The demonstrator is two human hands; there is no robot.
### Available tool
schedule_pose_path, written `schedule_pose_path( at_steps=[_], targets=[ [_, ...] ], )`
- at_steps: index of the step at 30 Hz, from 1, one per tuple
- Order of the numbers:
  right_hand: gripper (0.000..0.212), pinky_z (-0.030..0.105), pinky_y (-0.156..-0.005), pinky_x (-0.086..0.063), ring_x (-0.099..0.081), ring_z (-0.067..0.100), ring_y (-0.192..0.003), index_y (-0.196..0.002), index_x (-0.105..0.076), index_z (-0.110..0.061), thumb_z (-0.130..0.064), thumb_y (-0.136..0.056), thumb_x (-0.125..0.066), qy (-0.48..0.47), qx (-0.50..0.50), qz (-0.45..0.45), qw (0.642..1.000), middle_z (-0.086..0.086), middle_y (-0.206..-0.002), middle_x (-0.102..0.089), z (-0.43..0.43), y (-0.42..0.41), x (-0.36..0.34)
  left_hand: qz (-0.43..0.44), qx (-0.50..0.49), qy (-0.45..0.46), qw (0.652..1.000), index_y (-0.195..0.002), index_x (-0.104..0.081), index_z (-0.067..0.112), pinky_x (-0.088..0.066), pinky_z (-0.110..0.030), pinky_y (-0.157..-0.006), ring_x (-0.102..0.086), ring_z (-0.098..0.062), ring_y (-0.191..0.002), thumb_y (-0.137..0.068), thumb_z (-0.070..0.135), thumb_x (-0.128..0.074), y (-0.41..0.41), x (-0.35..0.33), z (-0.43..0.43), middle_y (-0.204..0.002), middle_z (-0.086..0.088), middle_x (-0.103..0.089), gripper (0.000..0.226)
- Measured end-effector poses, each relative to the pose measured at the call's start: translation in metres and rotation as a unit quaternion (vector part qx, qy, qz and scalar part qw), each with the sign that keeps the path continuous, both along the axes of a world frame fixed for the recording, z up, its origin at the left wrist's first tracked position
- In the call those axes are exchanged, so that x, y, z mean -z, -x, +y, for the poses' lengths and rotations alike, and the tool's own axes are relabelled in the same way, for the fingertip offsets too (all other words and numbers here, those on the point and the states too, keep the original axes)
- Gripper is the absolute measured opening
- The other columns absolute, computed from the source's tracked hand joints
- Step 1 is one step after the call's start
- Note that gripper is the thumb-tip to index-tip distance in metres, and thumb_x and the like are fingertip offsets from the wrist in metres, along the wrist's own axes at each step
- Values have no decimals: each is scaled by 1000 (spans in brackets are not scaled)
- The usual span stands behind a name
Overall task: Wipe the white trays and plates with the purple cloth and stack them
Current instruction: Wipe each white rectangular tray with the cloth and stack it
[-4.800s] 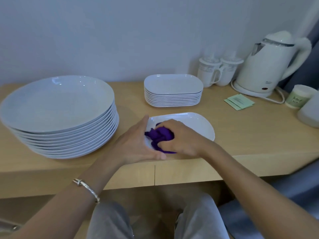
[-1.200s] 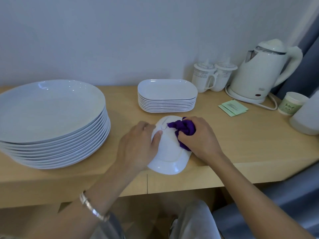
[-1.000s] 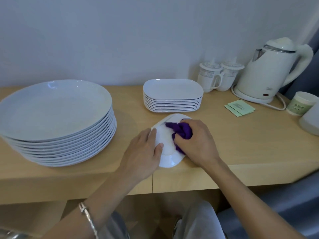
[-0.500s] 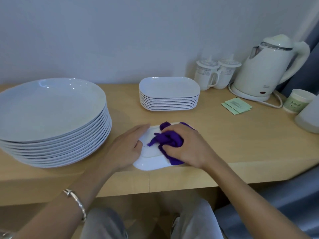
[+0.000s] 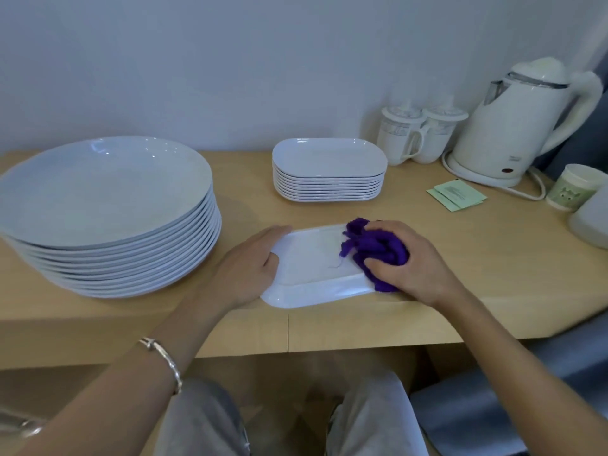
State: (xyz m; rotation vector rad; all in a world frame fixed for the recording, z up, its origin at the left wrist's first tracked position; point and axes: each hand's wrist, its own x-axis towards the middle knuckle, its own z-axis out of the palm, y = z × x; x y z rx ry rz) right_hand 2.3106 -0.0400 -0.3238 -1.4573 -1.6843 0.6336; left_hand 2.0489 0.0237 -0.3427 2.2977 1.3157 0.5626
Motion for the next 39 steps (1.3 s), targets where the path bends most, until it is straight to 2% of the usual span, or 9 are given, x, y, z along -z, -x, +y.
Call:
schedule_pose_path(
  at_steps=[2, 8, 12, 14, 18, 25, 29, 32, 39],
  targets=[
    [45, 23, -95, -45, -55, -7, -99, -106, -54, -44, -16, -77, -74, -20, 65, 2, 998, -24, -111, -57, -3, -1, 3, -6, -1, -8, 1000, -146, -32, 24, -22, -10, -98, -30, -4, -135, -94, 5, -33, -1, 1, -1, -150, 12, -33, 56],
    [42, 17, -94, -40, -53, 1, -101, -112, -64, -22, -30, -72, -73, -73, -64, -120, 988, -26, -104, -56, -6, 44, 2, 16, 9, -37, 999, -147, -30, 23, -29, -20, -102, -31, -9, -136, -97, 13, -34, -2, -1, -10, -151, 9, -31, 50],
    [35, 25, -90, -46, -54, 1, -100, -105, -61, -35, -23, -75, -73, -36, 20, -45, 998, -32, -99, -55, -2, 39, -3, 139, 87, -31, 986, -151, -8, 34, -4, -19, -114, 9, 2, -143, -74, 86, -13, 5, -6, -36, -153, 23, 10, 93],
    [36, 24, -89, -46, -53, 2, -101, -99, -57, -41, -20, -75, -72, -45, 32, -32, 998, -30, -101, -55, -8, 38, -2, 203, 110, -70, 970, -146, 4, 39, 0, -22, -115, 20, 4, -139, -60, 90, -16, 8, -1, -45, -148, 25, 18, 102],
    [42, 22, -88, -45, -54, 1, -102, -95, -53, -48, -17, -76, -72, -48, 55, 7, 997, -27, -104, -55, -16, 37, 2, 154, 120, -253, 948, -138, -40, 24, -39, -37, -106, -32, -19, -137, -81, 68, -38, 10, 19, -52, -144, -4, -47, 71],
    [25, 22, -76, -48, -59, 1, -87, -91, -55, -42, -22, -83, -68, -46, 227, 218, 948, -19, -94, -61, -2, 31, -19, 64, 87, -327, 939, -127, -49, 21, -57, -31, -72, -62, -20, -114, -88, 69, -29, -8, 0, -53, -124, -4, -64, 65],
    [19, 28, -59, -49, -60, 13, -72, -106, -58, -16, -20, -89, -62, -54, 215, 505, 834, -1, -86, -63, 4, 38, -35, 6, 34, -252, 967, -134, -50, 20, -49, -29, -60, -65, -18, -89, -87, 73, -20, -27, -29, -55, -115, 3, -67, 77],
    [25, 29, -54, -45, -54, 16, -68, -114, -53, -10, -23, -93, -57, -36, 139, 583, 800, 5, -82, -57, 2, 72, -38, -19, 20, -149, 988, -141, -39, 25, -38, -26, -59, -53, -12, -69, -75, 74, -18, -48, -37, -62, -88, 6, -61, 85],
    [23, 16, -73, -50, -62, -2, -82, -99, -61, -30, -15, -84, -67, -53, 70, 326, 941, -17, -86, -67, -7, 85, -38, -364, -79, 112, 921, -102, -62, 19, -59, -41, -59, -69, -14, -76, -89, 59, -48, -48, -48, -63, -85, -2, -70, 44]
  ],
)
